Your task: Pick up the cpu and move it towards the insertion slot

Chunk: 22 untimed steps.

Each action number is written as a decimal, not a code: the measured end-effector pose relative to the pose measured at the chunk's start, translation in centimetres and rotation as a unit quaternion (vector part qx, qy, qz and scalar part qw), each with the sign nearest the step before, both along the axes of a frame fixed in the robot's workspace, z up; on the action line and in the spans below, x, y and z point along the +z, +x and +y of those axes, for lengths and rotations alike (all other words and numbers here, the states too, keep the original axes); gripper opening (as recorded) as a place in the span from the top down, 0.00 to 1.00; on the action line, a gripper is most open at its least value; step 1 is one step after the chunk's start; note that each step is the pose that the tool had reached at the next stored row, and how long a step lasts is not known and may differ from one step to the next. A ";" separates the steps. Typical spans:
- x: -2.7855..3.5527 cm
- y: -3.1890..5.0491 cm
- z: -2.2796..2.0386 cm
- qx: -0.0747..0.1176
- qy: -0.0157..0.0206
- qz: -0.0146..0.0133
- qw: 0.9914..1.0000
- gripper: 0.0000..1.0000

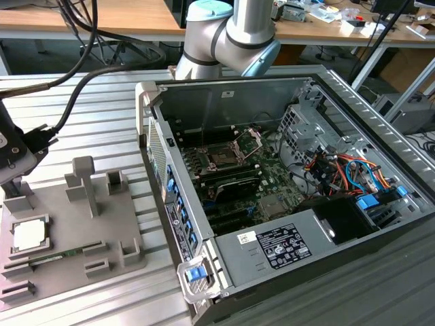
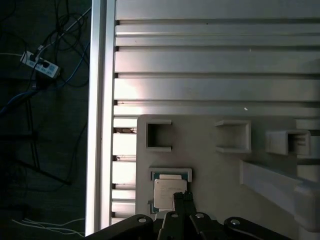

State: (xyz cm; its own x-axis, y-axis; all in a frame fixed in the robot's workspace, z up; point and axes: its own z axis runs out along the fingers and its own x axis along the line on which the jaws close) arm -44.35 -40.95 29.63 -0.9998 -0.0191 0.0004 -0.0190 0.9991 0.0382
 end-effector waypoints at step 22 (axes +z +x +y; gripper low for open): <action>-0.72 -0.03 -0.62 0.000 0.000 0.000 1.000 0.89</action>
